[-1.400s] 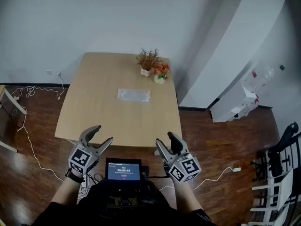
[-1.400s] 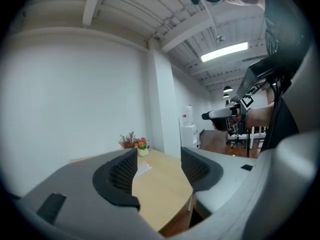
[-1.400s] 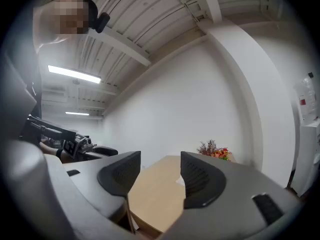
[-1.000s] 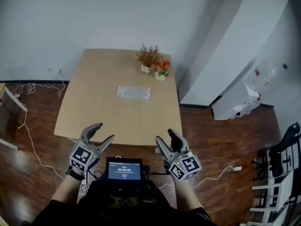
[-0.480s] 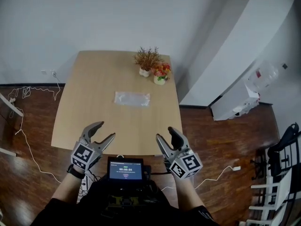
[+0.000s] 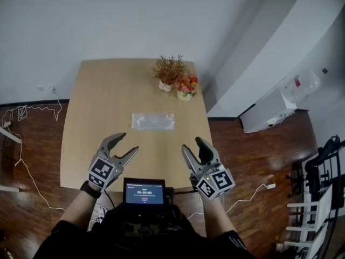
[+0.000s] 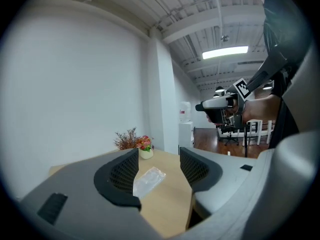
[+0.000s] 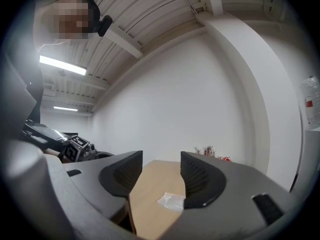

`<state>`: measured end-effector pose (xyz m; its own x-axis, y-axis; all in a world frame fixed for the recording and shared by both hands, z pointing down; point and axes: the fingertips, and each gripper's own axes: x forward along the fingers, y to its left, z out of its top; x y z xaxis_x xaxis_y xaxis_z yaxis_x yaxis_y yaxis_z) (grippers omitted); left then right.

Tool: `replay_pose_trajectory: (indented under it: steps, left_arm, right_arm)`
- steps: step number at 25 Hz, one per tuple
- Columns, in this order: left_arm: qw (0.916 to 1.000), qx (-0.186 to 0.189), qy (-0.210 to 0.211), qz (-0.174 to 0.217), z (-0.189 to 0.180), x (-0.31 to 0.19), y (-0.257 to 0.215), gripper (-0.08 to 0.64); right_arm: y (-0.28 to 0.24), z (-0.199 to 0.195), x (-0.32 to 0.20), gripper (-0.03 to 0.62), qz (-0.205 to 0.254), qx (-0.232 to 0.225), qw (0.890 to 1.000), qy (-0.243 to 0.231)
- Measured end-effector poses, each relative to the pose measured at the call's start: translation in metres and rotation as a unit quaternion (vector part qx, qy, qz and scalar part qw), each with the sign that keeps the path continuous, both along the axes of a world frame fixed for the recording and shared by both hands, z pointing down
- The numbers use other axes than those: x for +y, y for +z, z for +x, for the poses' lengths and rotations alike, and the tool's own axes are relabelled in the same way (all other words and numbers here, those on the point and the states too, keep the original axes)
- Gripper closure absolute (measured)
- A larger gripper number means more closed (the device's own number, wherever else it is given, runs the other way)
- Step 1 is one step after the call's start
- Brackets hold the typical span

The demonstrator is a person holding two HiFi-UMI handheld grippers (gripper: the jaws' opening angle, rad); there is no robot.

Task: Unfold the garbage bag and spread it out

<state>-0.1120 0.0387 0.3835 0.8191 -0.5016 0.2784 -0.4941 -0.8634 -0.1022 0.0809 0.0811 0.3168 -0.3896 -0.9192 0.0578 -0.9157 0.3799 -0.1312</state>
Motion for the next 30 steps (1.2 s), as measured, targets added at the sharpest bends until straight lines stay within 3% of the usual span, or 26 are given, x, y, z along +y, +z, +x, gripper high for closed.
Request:
replay_pose_trajectory:
  steps: [8, 21, 25, 30]
  left_arm:
    - [0.9995, -0.015, 0.024, -0.016, 0.017, -0.044, 0.024, 0.305]
    - [0.9941, -0.071, 0.053, -0.063, 0.092, -0.096, 0.098, 0.341]
    - [0.9877, -0.099, 0.070, -0.098, 0.127, -0.108, 0.139, 0.344]
    - [0.9722, -0.159, 0.085, -0.149, 0.175, -0.117, 0.206, 0.345]
  right_arm:
    - [0.003, -0.001, -0.047, 0.353, -0.008, 0.013, 1.000, 0.010]
    - [0.053, 0.027, -0.110, 0.353, -0.043, 0.017, 0.999, -0.007]
    - [0.083, 0.036, -0.127, 0.353, -0.071, 0.024, 0.997, -0.010]
    - [0.125, 0.052, -0.143, 0.353, -0.111, 0.024, 0.994, -0.007]
